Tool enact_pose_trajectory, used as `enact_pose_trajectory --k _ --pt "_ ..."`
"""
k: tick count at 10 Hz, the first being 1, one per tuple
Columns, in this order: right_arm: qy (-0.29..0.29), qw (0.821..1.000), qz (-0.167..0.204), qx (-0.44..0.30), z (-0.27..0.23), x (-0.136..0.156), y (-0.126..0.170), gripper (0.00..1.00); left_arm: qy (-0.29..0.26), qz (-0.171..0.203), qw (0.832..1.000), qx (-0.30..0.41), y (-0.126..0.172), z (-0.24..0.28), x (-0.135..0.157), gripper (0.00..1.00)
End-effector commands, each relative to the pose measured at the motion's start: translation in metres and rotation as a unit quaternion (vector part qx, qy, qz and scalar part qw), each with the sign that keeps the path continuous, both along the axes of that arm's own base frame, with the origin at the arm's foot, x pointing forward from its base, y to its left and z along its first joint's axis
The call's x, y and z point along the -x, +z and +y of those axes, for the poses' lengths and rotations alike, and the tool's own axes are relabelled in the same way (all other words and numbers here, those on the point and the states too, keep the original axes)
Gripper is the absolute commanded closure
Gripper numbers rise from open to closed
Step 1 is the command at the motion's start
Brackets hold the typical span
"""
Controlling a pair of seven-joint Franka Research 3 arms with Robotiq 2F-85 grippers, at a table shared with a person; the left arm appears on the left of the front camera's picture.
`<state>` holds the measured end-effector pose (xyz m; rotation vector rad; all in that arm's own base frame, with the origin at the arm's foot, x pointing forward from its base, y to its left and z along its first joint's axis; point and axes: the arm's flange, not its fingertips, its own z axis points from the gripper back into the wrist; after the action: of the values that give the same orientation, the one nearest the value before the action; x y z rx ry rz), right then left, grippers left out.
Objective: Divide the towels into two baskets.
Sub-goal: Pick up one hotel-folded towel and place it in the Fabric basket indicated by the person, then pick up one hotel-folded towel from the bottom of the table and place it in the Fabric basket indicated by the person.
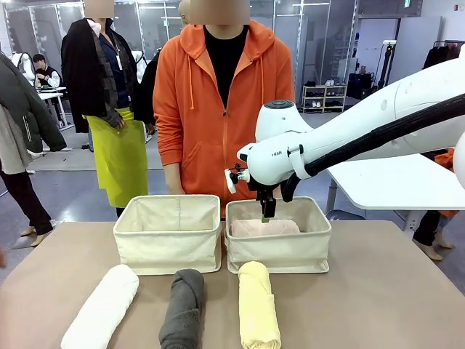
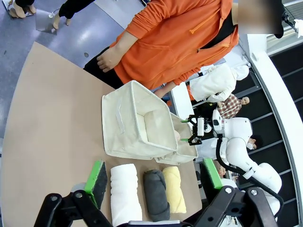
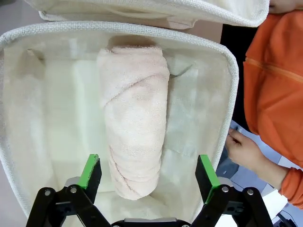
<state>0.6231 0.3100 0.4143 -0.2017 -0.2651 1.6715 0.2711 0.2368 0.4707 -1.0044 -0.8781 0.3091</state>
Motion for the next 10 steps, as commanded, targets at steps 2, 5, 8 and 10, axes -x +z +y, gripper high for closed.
enact_pose_trajectory --k 2,5,8,10 --pt "0.0 1.0 -0.001 -0.001 0.0 0.0 0.001 0.0 -0.002 -0.01 1.0 0.006 0.0 0.001 0.0 0.0" --pt "0.0 1.0 -0.001 -0.001 0.0 0.0 0.001 0.0 -0.002 -0.01 1.0 0.006 0.0 0.001 0.0 0.0" --pt "0.0 1.0 -0.001 -0.001 0.0 0.0 0.001 0.0 -0.002 -0.01 1.0 0.006 0.0 0.001 0.0 0.0" --pt "-0.025 1.0 -0.01 -0.015 -0.02 0.003 0.022 0.0 -0.002 -0.01 1.0 0.006 0.0 0.001 0.0 0.0"
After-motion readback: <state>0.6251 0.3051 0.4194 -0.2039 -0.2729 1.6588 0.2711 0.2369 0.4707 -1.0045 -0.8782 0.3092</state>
